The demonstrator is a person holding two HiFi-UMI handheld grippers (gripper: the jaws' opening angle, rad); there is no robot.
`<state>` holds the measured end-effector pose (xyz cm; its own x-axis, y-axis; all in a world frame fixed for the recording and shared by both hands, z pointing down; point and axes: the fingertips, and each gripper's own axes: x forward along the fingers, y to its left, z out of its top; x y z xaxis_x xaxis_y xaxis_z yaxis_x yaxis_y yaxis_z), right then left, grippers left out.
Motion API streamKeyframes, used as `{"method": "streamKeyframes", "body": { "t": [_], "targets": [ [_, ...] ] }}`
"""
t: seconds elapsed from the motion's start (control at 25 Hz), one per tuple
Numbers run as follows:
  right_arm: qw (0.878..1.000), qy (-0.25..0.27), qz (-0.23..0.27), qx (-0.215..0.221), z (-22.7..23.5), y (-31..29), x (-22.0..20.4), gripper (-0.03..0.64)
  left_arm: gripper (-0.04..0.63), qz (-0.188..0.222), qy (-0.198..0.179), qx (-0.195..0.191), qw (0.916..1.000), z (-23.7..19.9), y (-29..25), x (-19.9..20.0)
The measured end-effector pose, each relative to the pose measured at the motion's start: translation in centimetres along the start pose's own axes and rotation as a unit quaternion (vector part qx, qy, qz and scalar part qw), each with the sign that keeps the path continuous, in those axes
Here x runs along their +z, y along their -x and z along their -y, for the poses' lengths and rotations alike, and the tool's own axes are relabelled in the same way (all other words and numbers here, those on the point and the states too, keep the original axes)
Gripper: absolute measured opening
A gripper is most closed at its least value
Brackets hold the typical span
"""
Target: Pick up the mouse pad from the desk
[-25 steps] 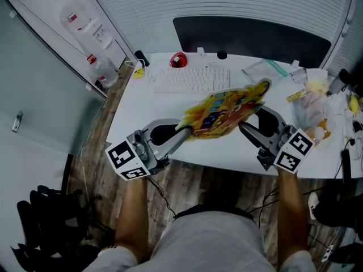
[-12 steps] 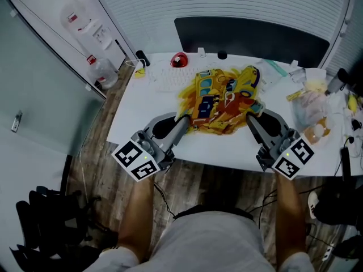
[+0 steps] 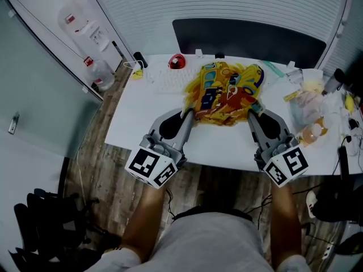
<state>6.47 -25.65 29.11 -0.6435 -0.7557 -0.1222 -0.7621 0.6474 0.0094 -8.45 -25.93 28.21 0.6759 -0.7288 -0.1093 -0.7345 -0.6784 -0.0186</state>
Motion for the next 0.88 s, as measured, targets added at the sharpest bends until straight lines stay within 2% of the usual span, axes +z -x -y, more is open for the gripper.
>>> {"method": "streamKeyframes", "body": {
  "t": [0.24, 0.88],
  "targets": [
    [1.000, 0.013, 0.001, -0.024, -0.04, 0.06, 0.39, 0.023, 0.023, 0.012, 0.010, 0.015, 0.9998, -0.04, 0.10, 0.18],
    [0.998, 0.030, -0.003, -0.046, -0.19, 0.04, 0.63, 0.020, 0.023, 0.018, 0.002, 0.025, 0.9995, 0.18, 0.28, 0.46]
  ]
}}
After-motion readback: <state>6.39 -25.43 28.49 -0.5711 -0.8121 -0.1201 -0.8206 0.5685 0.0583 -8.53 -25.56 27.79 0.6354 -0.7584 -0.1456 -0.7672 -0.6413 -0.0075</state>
